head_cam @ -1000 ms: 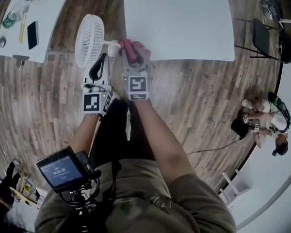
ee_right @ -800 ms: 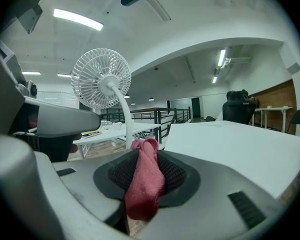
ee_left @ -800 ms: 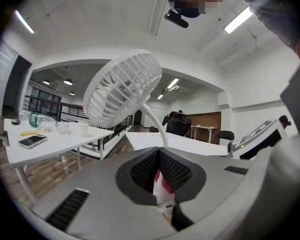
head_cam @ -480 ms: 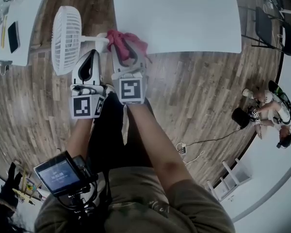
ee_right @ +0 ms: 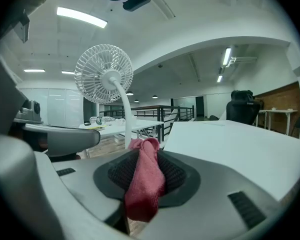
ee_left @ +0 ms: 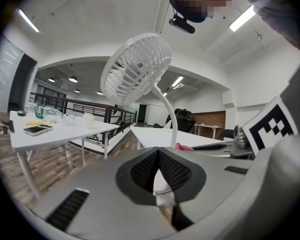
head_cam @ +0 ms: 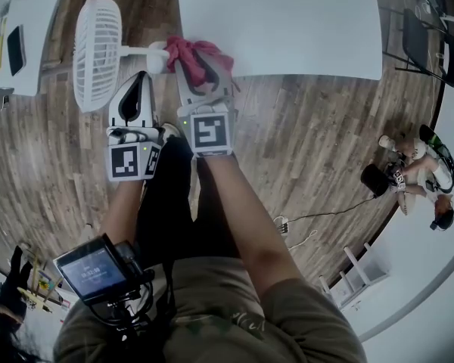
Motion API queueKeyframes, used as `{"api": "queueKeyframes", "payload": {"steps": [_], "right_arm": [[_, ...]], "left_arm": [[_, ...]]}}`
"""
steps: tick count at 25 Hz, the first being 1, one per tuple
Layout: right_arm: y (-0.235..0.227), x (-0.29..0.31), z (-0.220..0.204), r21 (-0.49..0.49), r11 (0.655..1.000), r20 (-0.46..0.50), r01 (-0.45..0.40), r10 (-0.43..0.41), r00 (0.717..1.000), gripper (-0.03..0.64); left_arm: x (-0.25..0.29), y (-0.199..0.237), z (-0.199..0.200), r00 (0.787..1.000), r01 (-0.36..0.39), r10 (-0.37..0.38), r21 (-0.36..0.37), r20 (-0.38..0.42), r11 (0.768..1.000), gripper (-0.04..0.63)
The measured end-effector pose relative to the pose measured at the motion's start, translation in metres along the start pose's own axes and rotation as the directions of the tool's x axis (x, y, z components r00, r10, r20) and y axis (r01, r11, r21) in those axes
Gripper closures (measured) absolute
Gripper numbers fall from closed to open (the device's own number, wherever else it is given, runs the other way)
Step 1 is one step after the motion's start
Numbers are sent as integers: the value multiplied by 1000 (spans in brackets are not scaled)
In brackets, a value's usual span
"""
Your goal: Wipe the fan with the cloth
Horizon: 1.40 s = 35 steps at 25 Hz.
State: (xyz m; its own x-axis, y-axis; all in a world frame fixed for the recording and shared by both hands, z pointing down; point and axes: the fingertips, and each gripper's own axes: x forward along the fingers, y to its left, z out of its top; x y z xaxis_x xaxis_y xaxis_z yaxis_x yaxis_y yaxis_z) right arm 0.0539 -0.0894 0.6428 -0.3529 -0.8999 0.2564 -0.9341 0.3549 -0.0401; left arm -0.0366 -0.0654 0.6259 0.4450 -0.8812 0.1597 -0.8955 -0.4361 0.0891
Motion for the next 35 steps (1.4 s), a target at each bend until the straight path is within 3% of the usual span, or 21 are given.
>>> {"api": "queueKeyframes", "payload": {"steps": [11, 18, 26, 28, 32, 35], "right_arm": [[-10, -6, -5, -87, 996, -25, 28, -30, 999, 479], [-35, -17, -14, -7, 996, -41, 86, -86, 995, 479], [-58, -25, -31, -168, 977, -111, 133, -153, 982, 479], [-58, -27, -24, -179, 975, -82, 131, -148, 986, 479], [-54, -40, 20, -230, 958, 72, 169, -157, 985, 479], [-44, -50, 43, -101, 980, 138, 171, -157, 978, 477]], "left_arm": [[-3, 7, -9, 999, -41, 41, -29, -10, 999, 575], [0, 1, -16, 999, -36, 35, -37, -23, 999, 575], [3, -4, -19, 999, -21, 20, -33, -27, 999, 575], [3, -2, -18, 999, -23, 23, -28, -26, 999, 575], [2, 0, -14, 999, -21, 21, -14, -25, 1000, 575], [-1, 3, -15, 999, -22, 21, -21, -27, 1000, 575]]}}
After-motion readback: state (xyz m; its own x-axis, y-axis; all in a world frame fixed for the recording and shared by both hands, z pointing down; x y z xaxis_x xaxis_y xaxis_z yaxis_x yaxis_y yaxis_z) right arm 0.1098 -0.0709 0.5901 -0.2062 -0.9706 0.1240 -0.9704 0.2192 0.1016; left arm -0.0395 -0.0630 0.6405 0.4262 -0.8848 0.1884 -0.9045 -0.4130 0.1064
